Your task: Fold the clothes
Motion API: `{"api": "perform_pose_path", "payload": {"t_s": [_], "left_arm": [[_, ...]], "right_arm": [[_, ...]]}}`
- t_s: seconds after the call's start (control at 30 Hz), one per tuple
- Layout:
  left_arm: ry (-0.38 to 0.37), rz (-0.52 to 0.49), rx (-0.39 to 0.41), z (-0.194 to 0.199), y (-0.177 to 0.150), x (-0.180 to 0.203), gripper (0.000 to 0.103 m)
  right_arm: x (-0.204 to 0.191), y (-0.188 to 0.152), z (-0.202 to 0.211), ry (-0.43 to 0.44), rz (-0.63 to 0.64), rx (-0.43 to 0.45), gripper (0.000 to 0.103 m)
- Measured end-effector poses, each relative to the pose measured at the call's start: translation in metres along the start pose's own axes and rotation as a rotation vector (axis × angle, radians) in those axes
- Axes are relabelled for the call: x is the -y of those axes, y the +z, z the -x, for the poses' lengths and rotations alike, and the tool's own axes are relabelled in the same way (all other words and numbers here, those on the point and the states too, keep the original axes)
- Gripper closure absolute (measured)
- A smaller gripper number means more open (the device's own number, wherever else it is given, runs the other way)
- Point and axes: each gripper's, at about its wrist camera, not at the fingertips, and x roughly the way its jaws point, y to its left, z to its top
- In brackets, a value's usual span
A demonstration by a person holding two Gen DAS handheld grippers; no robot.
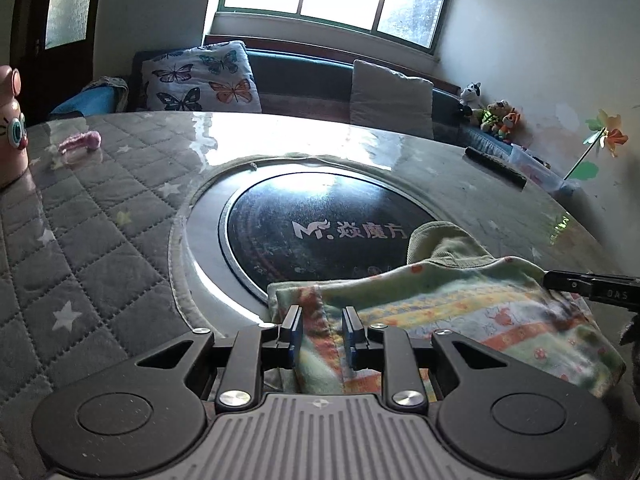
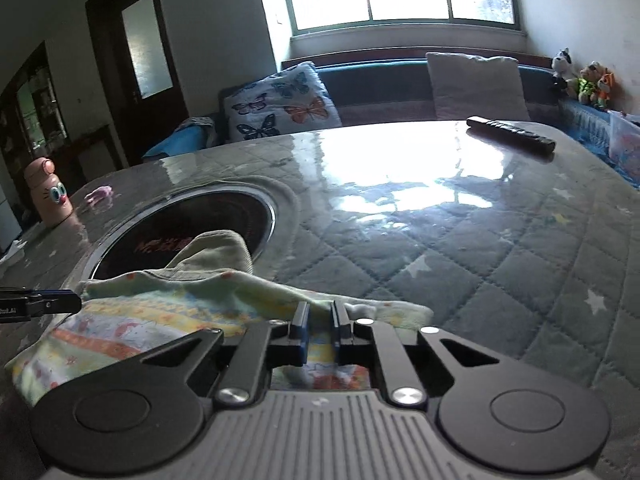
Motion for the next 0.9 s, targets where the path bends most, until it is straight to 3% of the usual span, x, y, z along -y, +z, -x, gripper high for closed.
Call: {"api": "perform_pose_path", "payload": {"t_s": [0.27,0.57,0.9], "left_arm": [[-0.038,-0.040,0.011,-0.010,0.016,0.016,0.079],[-0.049,-0.070,-0.045,-0.039,0.021,0.026,0.079],[-0.081,-0.082,-0.035,-0.036,0.030,0.042,0.078]], "right_arm": [[-0.038,0.016,-0.012,0.097,0.090,0.009,0.092],[-0.047,0.016,-0.040,0.064,0.104,-0.045,0.092],[-0.061,0.018,-0.026,0.069,0.137,-0.019,0.085]]}}
